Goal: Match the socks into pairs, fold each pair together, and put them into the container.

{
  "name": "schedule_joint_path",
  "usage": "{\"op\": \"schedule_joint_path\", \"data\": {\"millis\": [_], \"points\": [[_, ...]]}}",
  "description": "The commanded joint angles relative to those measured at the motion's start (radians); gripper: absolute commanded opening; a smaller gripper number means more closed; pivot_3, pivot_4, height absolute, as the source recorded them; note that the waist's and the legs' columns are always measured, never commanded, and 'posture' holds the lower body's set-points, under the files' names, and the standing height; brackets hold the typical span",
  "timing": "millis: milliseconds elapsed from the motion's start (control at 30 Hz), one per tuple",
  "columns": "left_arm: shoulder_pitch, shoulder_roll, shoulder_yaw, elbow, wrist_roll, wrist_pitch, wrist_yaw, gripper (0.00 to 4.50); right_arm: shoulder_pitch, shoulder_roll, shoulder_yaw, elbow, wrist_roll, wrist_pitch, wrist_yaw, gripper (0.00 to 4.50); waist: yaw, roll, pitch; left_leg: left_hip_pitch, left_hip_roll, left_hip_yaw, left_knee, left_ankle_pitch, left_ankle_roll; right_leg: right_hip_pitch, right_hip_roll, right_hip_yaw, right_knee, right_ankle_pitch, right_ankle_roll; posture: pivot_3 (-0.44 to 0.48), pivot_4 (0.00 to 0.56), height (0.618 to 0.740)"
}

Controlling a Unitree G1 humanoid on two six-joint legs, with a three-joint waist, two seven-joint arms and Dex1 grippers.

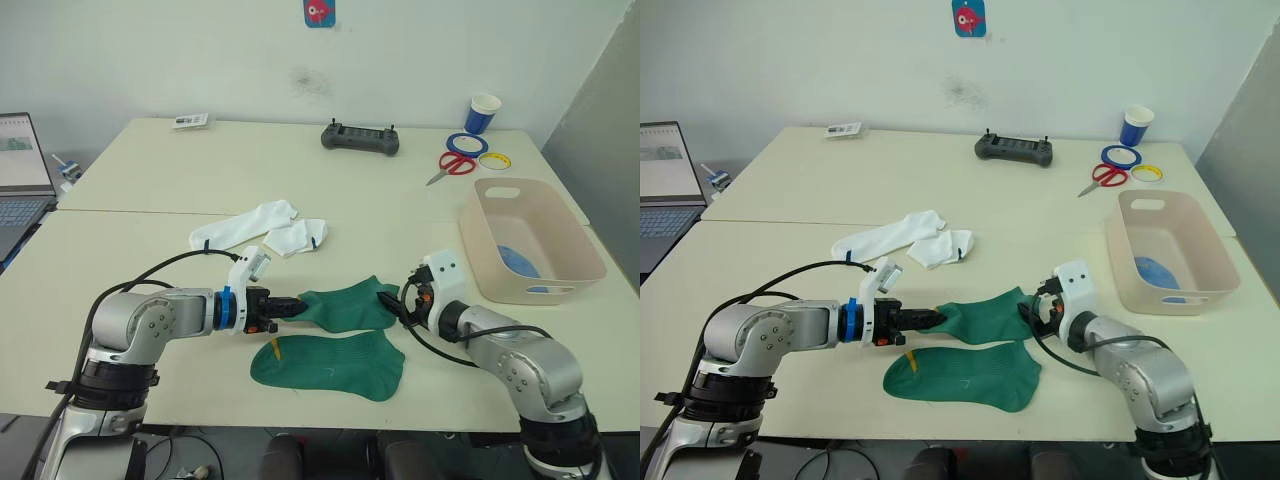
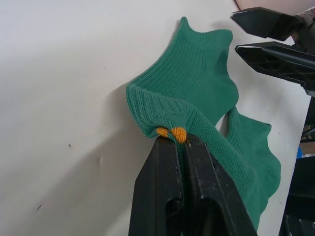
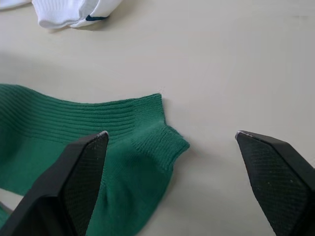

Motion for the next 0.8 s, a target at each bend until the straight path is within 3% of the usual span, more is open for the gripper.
{"op": "schedule_joint_path", "data": {"millis": [33,333,600,800], "points": [[-0.003,0.009,-0.005,-0.012,0.02,-0.029,-0.022,0.0,-0.012,0.014,-0.004,0.008,-0.004,-0.037,0.017,3.26,0.0,0.0,0.0,0.0,0.0,0.0,0.0,0.0,0.0,0.0,0.0,0.0,0.0,0.0,0.0,0.0,0.15,0.74],[-0.032,0.031,-0.083,0.067,0.14,-0.166,-0.114,0.0,0.004,0.007,0.023,-0.021,-0.048,-0.095,0.03,0.02,0.0,0.0,0.0,0.0,0.0,0.0,0.0,0.0,0.0,0.0,0.0,0.0,0.0,0.0,0.0,0.0,0.15,0.74],[-0.171,-0.016,-0.239,0.278,0.315,-0.367,-0.24,0.0,0.095,-0.02,-0.019,-0.127,-0.073,-0.164,0.019,0.02,0.002,0.0,0.0,0.0,-0.001,0.0,0.0,0.0,0.0,0.0,0.0,0.0,0.0,0.0,0.0,0.0,0.15,0.74],[-0.284,-0.073,-0.287,0.493,0.433,-0.498,-0.316,0.0,0.179,0.01,0.017,-0.144,-0.144,-0.255,-0.016,0.02,-0.001,0.0,0.0,0.0,0.0,0.0,0.0,0.0,0.0,0.0,0.001,0.0,0.0,0.0,0.0,0.0,0.15,0.74]]}}
